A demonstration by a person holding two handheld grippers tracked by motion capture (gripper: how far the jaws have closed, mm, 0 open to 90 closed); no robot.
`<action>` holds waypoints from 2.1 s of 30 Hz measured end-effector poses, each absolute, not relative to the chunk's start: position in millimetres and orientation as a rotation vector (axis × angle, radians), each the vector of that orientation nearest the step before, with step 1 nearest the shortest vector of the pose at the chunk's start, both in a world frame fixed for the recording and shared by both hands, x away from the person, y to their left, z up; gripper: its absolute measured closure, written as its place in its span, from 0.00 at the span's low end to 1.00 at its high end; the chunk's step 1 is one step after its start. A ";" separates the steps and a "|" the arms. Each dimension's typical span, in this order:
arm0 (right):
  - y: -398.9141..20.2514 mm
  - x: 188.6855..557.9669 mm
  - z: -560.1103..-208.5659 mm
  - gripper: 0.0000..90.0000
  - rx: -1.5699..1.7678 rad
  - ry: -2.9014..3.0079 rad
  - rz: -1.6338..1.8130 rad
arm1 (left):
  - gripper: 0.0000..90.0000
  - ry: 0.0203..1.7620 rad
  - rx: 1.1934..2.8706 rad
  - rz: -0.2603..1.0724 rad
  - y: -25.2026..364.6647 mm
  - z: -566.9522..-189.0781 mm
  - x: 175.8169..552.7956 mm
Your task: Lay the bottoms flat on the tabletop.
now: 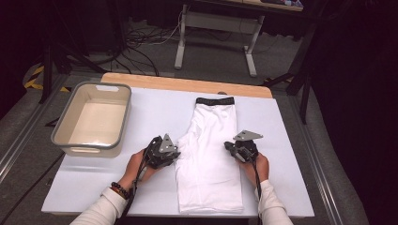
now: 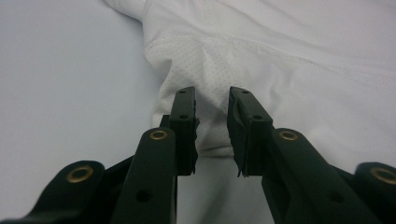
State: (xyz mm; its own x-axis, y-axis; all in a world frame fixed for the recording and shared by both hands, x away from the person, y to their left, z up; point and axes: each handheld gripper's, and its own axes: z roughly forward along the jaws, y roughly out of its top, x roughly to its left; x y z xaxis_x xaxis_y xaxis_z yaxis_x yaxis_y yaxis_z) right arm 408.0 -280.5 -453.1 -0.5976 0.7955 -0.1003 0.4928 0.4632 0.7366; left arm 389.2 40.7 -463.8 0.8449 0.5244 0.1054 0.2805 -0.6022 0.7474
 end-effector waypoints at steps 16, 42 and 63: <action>-312.4 400.6 -452.1 0.94 1.187 2.257 0.960 | 0.76 0.648 2.256 0.352 63.3 -464.1 387.3; -316.7 357.9 -415.9 0.54 0.953 2.092 1.193 | 0.35 0.537 1.989 0.492 99.0 -432.3 349.7; -335.4 318.3 -431.0 0.14 0.934 2.105 1.205 | 0.12 0.656 2.003 0.511 132.1 -456.9 308.1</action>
State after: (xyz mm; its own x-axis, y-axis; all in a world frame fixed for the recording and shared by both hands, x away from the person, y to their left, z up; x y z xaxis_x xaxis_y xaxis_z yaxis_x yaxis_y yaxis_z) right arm 318.3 -335.4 -431.0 -0.6170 0.7795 -0.1085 0.3011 0.3611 0.8826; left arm 308.1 132.1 -456.9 0.7702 0.6314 0.0898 0.2424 -0.4201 0.8745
